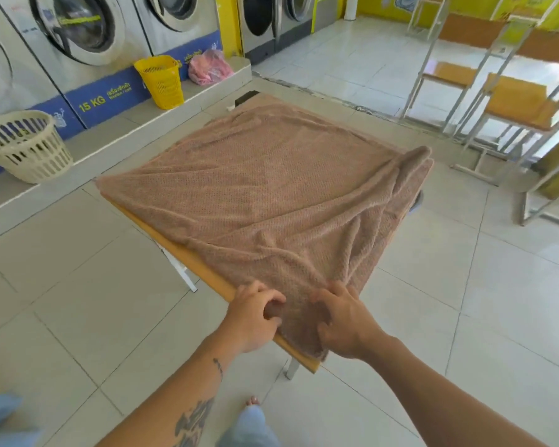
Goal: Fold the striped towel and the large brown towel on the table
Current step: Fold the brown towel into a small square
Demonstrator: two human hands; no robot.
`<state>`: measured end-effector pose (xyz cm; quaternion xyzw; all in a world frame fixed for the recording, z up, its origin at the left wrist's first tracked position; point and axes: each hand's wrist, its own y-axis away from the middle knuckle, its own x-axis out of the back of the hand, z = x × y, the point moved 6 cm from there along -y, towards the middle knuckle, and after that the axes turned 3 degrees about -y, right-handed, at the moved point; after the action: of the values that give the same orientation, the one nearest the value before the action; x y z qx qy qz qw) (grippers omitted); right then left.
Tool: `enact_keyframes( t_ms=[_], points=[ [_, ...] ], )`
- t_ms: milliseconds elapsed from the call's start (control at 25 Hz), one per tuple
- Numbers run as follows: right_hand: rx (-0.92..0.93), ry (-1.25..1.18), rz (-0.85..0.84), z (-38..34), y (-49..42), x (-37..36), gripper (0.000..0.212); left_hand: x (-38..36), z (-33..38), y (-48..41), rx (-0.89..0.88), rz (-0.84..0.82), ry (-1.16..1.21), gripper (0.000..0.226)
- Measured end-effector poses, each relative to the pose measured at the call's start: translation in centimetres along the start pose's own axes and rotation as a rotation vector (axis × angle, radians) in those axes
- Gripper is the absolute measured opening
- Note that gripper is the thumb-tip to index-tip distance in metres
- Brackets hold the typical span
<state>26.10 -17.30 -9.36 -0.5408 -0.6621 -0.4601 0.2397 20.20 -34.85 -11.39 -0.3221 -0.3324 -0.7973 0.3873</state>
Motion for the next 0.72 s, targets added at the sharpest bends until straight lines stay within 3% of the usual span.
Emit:
enact_keyframes(
  t_ms=[80, 240, 360, 440, 560, 720],
  points=[
    [0.049, -0.045, 0.050, 0.6, -0.4, 0.9, 0.055, -1.3, 0.2, 0.3, 0.036, -0.028, -0.123, 0.035],
    [0.134, 0.248, 0.083, 3.0, -1.7, 1.5, 0.051, -1.4, 0.0, -0.4, 0.047, 0.182, -0.115, 0.001],
    [0.154, 0.328, 0.108, 4.3, -3.3, 2.7, 0.037, -1.0, 0.4, -1.1, 0.087, 0.269, -0.063, 0.008],
    [0.174, 0.347, 0.135, 4.3, -4.4, 4.4, 0.040, -0.8, 1.3, -1.2, 0.094, 0.263, -0.078, 0.012],
    [0.218, 0.257, 0.043, 4.6, -5.8, 6.5, 0.037, -0.1, 3.2, -1.5, 0.133, 0.291, -0.026, 0.017],
    [0.326, 0.008, -0.028, 8.0, -6.8, 10.1, 0.053, 0.8, 7.8, -3.9, 0.182, 0.402, 0.075, 0.020]
  ],
)
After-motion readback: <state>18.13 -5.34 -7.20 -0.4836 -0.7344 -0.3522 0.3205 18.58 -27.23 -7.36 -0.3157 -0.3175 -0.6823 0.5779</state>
